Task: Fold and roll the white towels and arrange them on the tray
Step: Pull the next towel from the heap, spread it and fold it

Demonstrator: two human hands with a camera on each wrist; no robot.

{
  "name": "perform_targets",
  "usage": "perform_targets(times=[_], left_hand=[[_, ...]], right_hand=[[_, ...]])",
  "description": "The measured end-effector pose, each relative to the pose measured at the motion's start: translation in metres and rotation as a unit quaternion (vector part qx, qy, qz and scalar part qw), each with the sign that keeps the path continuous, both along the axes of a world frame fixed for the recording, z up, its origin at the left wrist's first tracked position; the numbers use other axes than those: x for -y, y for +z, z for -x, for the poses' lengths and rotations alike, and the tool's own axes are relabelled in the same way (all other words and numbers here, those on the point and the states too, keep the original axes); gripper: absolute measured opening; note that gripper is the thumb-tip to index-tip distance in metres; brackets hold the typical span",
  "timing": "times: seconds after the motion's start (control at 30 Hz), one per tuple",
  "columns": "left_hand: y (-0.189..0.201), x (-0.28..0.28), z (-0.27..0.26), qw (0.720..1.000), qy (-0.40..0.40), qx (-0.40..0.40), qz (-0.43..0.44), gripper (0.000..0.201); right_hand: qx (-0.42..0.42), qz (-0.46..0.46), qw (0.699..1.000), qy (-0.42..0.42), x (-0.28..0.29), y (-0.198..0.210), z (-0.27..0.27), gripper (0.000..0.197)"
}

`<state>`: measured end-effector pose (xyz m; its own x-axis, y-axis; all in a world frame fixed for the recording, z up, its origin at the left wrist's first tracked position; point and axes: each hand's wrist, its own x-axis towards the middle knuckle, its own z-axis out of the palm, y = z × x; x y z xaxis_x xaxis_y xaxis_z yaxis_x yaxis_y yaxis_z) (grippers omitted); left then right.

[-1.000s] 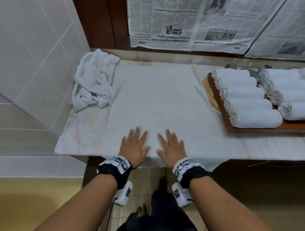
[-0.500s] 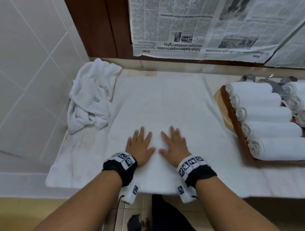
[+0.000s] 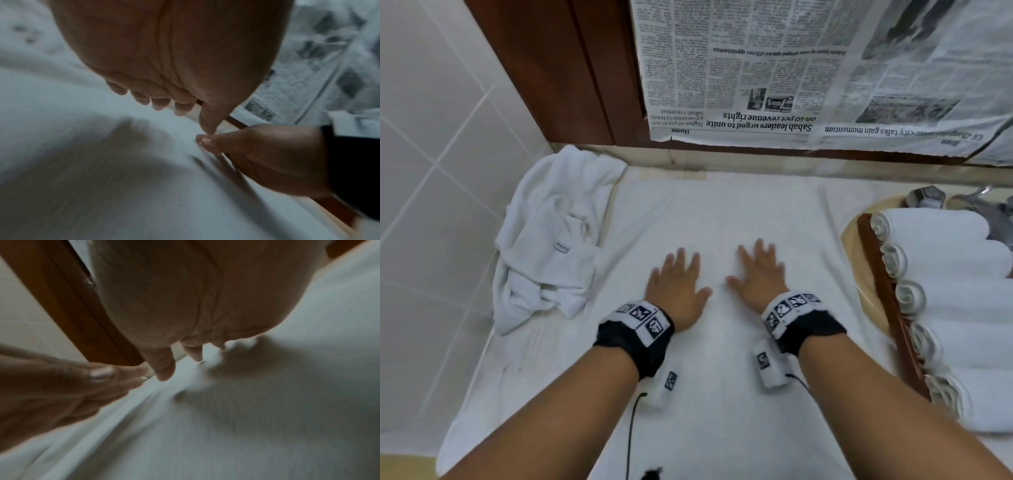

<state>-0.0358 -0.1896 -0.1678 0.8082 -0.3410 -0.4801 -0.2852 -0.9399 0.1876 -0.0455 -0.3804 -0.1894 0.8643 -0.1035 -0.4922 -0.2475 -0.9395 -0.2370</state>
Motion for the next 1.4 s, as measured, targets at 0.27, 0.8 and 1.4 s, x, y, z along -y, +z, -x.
perform_targets(times=[0.27,0.8,1.4], left_hand=[[-0.03,-0.099,-0.056,0.987,0.149,0.021,-0.053,0.093],[-0.029,-0.107,-0.126,0.983,0.18,-0.014,-0.043,0.111],[-0.03,-0.067,-0.175,0.982,0.181,0.01,-0.057,0.077]], right_hand=[[-0.027,0.062,0.995,-0.079,0.087,-0.008,-0.023,0.089],[-0.022,0.052,0.995,-0.085,0.109,-0.008,-0.082,0.098],[-0.013,0.066,0.989,-0.128,0.122,0.001,-0.111,0.089]])
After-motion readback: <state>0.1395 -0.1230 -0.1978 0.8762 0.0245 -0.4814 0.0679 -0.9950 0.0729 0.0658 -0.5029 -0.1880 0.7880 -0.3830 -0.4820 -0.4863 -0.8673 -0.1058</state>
